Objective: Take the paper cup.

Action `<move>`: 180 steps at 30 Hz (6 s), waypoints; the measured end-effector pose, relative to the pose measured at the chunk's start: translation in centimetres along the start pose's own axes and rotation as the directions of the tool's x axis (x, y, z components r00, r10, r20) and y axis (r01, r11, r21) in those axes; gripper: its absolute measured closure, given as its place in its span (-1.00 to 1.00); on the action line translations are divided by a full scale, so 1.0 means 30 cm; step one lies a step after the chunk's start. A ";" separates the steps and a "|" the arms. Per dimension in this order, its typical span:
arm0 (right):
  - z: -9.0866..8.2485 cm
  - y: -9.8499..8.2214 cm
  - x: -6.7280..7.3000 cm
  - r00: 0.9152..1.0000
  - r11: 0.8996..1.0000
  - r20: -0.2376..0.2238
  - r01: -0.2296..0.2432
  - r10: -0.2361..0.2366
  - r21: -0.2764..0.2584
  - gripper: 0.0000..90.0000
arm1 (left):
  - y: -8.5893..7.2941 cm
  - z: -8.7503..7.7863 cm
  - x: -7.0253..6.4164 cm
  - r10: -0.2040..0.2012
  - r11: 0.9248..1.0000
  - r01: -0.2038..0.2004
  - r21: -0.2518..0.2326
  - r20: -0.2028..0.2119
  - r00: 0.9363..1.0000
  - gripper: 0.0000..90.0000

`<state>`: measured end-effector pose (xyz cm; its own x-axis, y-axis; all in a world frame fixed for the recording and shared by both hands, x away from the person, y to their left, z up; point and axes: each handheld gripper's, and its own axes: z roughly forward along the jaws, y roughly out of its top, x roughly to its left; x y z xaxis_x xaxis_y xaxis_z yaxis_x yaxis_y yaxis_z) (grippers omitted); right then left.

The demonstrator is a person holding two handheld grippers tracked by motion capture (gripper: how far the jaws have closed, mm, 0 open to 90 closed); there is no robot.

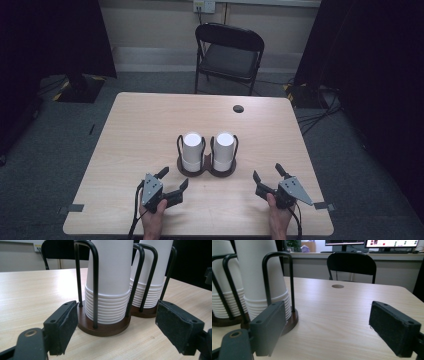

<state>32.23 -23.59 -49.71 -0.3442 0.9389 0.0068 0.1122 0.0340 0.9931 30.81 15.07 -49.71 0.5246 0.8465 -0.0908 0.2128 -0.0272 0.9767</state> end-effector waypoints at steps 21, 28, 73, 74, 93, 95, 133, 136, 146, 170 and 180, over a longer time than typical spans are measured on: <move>0.000 0.004 0.012 0.998 0.999 -0.057 0.007 -0.004 0.047 -0.63 | 0.034 -0.003 -0.007 -0.056 0.998 0.056 -0.001 0.101 0.993 -0.51; 0.001 0.005 0.011 0.998 0.999 -0.061 0.006 -0.003 0.054 -0.63 | 0.088 0.004 -0.038 -0.016 1.000 0.019 -0.020 0.140 0.990 -0.47; 0.006 0.006 0.012 0.999 0.998 -0.046 0.002 0.001 0.069 -0.60 | 0.345 0.188 -0.141 0.125 0.992 -0.118 -0.044 0.289 0.949 -0.40; 0.006 0.007 0.012 0.999 0.998 -0.046 0.003 0.001 0.070 -0.60 | 0.350 0.196 -0.141 0.119 0.993 -0.110 -0.046 0.298 0.947 -0.40; 0.009 0.008 0.010 0.998 0.997 -0.055 0.006 -0.001 0.080 -0.60 | 0.413 0.342 -0.155 0.141 0.988 -0.154 0.024 0.287 0.947 -0.45; 0.010 0.007 0.011 0.999 0.997 -0.054 0.006 -0.001 0.079 -0.60 | 0.410 0.357 -0.158 0.145 0.986 -0.162 0.035 0.287 0.947 -0.49; 0.010 0.008 0.011 0.999 0.997 -0.054 0.006 -0.002 0.081 -0.59 | 0.377 0.480 -0.180 0.234 0.959 -0.265 0.105 0.241 0.942 -0.27; 0.010 0.008 0.011 0.999 0.997 -0.053 0.007 -0.003 0.079 -0.59 | 0.378 0.481 -0.180 0.231 0.960 -0.261 0.105 0.240 0.943 -0.26; 0.010 0.008 0.011 0.999 0.997 -0.052 0.005 -0.001 0.081 -0.59 | 0.380 0.482 -0.169 0.184 0.971 -0.213 0.111 0.231 0.956 -0.24; 0.010 0.007 0.011 0.999 0.997 -0.049 0.005 -0.001 0.081 -0.59 | 0.402 0.452 -0.183 0.178 0.981 -0.189 0.037 0.207 0.962 -0.24; 0.011 0.008 0.012 0.999 0.996 -0.051 0.007 -0.002 0.085 -0.59 | 0.417 0.437 -0.180 0.148 0.988 -0.153 0.010 0.209 0.967 -0.23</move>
<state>32.44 -23.15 -49.51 -0.3915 0.9201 0.0104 0.1886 0.0692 0.9796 41.45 3.19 -39.54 0.7109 0.7031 0.0162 0.1382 -0.1622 0.9770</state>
